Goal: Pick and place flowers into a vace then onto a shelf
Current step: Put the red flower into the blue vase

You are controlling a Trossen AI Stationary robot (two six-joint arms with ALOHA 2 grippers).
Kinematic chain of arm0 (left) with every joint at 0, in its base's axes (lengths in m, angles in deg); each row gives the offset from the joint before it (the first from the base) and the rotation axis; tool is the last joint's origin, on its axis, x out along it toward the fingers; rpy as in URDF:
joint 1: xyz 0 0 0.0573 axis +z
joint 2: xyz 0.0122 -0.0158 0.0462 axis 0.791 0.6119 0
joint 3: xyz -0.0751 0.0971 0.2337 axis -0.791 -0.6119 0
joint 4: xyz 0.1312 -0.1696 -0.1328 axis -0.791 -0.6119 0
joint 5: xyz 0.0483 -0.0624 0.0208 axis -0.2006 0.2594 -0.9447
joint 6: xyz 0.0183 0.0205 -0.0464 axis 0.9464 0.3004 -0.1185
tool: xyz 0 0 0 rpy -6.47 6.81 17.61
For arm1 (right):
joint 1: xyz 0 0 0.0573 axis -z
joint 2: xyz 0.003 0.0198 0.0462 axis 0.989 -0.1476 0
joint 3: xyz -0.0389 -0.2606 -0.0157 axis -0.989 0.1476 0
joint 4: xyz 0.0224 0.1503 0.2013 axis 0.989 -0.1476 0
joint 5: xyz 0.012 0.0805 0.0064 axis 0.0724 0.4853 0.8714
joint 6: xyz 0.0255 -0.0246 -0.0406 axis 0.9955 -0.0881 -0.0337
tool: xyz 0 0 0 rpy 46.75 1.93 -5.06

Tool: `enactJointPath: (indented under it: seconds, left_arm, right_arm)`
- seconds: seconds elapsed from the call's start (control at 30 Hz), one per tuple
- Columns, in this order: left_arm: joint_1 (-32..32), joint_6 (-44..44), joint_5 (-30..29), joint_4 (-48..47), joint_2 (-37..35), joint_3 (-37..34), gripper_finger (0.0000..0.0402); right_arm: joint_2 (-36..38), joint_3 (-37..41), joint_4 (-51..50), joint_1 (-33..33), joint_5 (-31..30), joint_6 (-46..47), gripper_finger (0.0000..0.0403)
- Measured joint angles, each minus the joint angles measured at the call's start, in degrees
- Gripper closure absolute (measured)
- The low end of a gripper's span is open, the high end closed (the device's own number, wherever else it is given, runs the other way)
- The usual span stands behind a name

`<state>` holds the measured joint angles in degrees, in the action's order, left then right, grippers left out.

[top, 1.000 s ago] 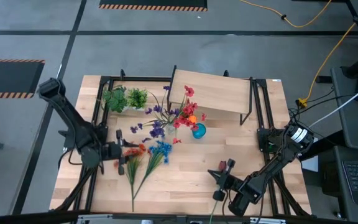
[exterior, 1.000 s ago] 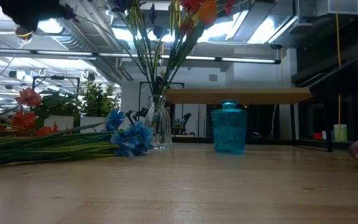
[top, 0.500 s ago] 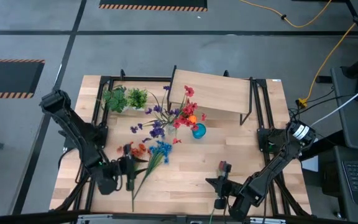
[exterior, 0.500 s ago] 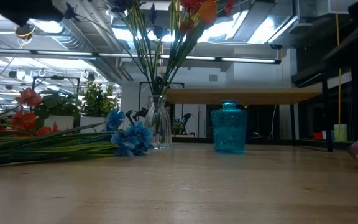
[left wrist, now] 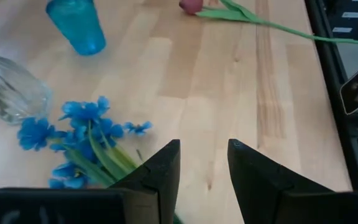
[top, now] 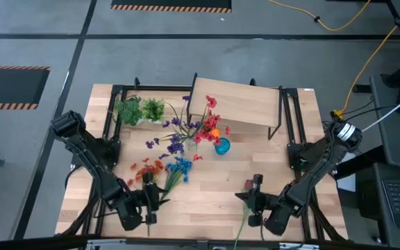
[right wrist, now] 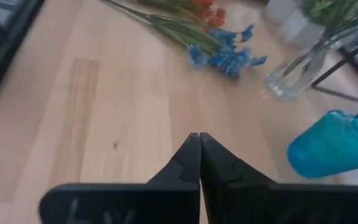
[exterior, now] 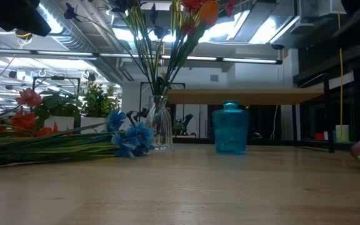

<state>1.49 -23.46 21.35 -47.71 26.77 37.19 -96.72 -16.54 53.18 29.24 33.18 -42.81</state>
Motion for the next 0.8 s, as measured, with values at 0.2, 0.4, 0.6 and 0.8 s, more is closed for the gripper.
enactJointPath:
  seconds: [0.2, 0.4, 0.6, 0.8]
  left_arm:
    - [1.9, 1.1, 2.0, -0.7, 1.8, 2.5, 0.0274]
    - [3.1, 1.7, 2.2, -1.1, 2.0, 2.8, 0.0275]
    - [3.5, 2.3, 2.8, -1.2, 2.0, 2.8, 0.0274]
    - [3.4, 6.4, 2.8, -1.2, 2.0, 2.8, 0.0274]
  right_arm:
    - [10.0, 11.8, 20.5, 0.0, 9.5, -9.0, 0.0402]
    - [17.2, 19.3, 34.9, 0.0, 13.6, -9.6, 0.0402]
    - [18.5, 16.5, 27.6, -0.6, 15.5, 4.1, 0.0402]
    - [15.8, 4.6, 5.1, -1.4, 15.6, 20.7, 0.0402]
